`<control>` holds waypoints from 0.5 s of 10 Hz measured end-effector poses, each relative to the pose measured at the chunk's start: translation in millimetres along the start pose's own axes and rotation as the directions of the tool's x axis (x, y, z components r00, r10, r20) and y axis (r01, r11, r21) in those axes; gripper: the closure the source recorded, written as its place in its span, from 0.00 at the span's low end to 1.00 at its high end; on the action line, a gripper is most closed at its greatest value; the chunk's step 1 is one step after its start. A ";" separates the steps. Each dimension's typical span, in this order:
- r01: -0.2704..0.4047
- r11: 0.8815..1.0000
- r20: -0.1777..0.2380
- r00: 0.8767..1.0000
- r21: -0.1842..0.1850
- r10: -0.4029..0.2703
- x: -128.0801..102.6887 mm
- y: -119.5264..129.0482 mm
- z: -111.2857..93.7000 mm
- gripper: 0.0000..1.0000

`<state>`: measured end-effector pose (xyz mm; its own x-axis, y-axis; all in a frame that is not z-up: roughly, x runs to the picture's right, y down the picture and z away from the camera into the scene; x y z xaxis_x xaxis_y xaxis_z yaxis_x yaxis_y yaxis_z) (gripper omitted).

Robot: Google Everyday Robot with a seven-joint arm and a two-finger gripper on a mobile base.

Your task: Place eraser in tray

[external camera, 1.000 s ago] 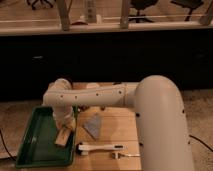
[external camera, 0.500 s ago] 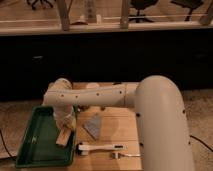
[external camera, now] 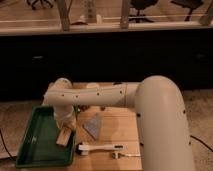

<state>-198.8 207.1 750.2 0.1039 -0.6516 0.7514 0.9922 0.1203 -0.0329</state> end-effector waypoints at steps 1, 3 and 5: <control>0.002 1.000 0.001 1.000 0.000 -0.002 0.0 0.1 -0.2 0.99; 0.007 1.000 0.003 1.000 0.000 -0.007 0.1 0.2 -0.6 0.99; 0.012 1.000 0.006 1.000 -0.001 -0.012 0.2 0.7 -0.9 0.99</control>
